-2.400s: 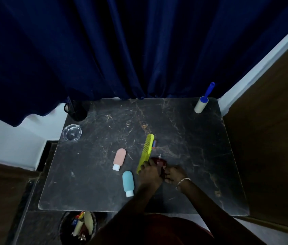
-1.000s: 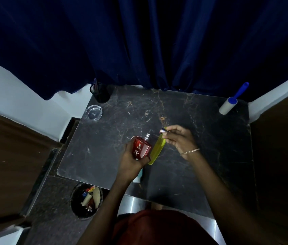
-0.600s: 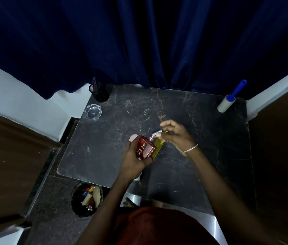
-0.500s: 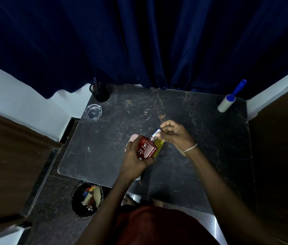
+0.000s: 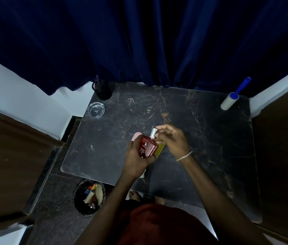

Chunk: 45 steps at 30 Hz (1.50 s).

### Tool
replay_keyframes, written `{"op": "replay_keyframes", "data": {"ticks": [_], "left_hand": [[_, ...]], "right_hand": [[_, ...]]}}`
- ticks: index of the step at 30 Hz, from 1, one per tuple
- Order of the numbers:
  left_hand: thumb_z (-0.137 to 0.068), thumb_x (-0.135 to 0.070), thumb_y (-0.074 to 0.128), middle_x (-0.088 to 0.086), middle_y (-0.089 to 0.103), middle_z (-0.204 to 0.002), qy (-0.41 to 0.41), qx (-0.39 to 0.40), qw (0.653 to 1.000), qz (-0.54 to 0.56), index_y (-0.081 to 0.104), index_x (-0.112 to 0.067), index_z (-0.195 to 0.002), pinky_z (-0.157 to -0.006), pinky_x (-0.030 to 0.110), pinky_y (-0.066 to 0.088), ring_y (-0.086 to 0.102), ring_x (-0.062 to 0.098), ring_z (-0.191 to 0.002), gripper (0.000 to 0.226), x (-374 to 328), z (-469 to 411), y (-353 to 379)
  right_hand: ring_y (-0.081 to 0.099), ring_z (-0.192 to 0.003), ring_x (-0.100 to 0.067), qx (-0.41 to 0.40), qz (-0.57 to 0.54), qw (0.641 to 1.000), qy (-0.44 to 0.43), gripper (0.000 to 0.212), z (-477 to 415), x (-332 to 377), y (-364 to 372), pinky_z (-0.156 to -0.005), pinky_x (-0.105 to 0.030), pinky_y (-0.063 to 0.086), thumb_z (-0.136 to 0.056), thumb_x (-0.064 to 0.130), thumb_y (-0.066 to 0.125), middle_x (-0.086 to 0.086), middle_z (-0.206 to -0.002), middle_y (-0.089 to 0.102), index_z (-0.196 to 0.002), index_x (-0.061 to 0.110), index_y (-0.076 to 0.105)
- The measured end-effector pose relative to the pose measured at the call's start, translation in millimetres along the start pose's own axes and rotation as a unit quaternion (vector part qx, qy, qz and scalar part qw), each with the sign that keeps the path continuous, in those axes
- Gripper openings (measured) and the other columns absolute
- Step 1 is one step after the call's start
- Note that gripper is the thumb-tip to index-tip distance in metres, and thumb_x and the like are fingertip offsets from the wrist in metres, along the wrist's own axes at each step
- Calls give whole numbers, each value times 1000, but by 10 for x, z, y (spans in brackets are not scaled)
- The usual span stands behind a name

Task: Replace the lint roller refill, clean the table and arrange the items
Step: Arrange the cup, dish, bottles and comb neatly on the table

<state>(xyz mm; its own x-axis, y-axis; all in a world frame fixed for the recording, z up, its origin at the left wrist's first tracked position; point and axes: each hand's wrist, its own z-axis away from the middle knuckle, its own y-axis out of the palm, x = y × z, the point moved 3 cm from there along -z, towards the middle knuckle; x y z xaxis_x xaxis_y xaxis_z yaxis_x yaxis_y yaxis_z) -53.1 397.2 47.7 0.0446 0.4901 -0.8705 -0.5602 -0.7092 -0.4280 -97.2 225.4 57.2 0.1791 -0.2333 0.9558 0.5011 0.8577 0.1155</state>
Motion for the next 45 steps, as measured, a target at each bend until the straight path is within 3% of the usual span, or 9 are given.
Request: {"op": "replay_keyframes", "data": {"ticks": [6, 11, 16, 22, 25, 28, 32, 38, 45], "left_hand": [[-66, -29, 91, 0, 55, -131, -3, -7, 1000, -17, 47, -27, -148, -91, 21, 51, 59, 4, -108, 93, 99, -60, -83], [-59, -40, 84, -15, 54, -112, -7, -4, 1000, -18, 49, -49, -125, -75, 9, 45, 56, -10, -99, 76, 72, -264, -188], [-60, -39, 86, -3, 55, -121, -6, 12, 1000, 21, 50, -39, -133, -90, 45, 59, 63, 15, -108, 81, 123, -610, -333], [-57, -42, 95, 6, 61, -132, -21, 24, 996, 86, 48, -32, -136, -94, 52, 59, 67, 21, -116, 93, 210, -1228, -660], [-51, -27, 96, 16, 57, -135, -20, 28, 994, 107, 43, -22, -138, -94, 58, 58, 64, 33, -121, 102, 306, -1651, -819], [-52, -16, 91, 27, 56, -130, -14, 52, 995, 79, 44, -6, -135, -95, 62, 54, 62, 44, -116, 95, 403, -2042, -928], [-75, 15, 78, 18, 61, -128, -4, 94, 995, 44, 43, -2, -136, -92, 47, 56, 67, 16, -108, 73, 504, -2574, -1099], [-88, 6, 70, 17, 53, -145, 24, 75, 996, 38, 33, -3, -153, -115, 42, 43, 54, 26, -134, 75, 643, -3135, -1183], [-78, -12, 72, 6, 56, -145, 24, 87, 994, 56, 32, -34, -154, -112, 54, 45, 56, 23, -135, 89, 913, -3455, -1102]], "right_hand": [[75, -83, -18, -33, 11, 999, -3, 22, -14, -55, 156, -74, -34, 63, -79, 9, 69, -1, -89, 73, -98, 19, 74], [73, -86, -11, -65, 80, 994, -47, 25, -143, -39, 271, -76, -27, 60, -73, 26, 69, 6, -89, 74, -98, 28, 71], [73, -86, -14, -79, 69, 994, -19, 31, -422, -23, 416, -73, -37, 61, -74, 30, 74, -1, -95, 75, -105, 30, 70], [74, -93, -14, -17, 78, 997, 13, 53, -865, 139, 807, -73, -31, 63, -79, 25, 80, 6, -99, 75, -122, 43, 54], [74, -81, -9, -40, 105, 992, 60, 57, -1132, 95, 1025, -60, -25, 60, -81, 21, 80, -2, -100, 75, -130, 27, 51], [74, -81, -29, -45, 173, 981, 81, 39, -1493, 49, 1205, -71, -42, 61, -82, 12, 79, -20, -99, 74, -116, 1, 63], [71, -88, -25, -63, 239, 968, 50, 35, -2118, -35, 1305, -83, -43, 57, -79, 7, 78, -16, -101, 74, -112, 1, 65], [71, -94, -20, -66, 350, 934, -31, 34, -2933, -280, 1405, -87, -33, 55, -78, 8, 71, -3, -101, 75, -109, 17, 62], [69, -97, -17, -56, 363, 929, -47, 33, -3324, -432, 1356, -87, -28, 54, -83, 6, 69, -1, -105, 73, -111, 20, 60]]}}
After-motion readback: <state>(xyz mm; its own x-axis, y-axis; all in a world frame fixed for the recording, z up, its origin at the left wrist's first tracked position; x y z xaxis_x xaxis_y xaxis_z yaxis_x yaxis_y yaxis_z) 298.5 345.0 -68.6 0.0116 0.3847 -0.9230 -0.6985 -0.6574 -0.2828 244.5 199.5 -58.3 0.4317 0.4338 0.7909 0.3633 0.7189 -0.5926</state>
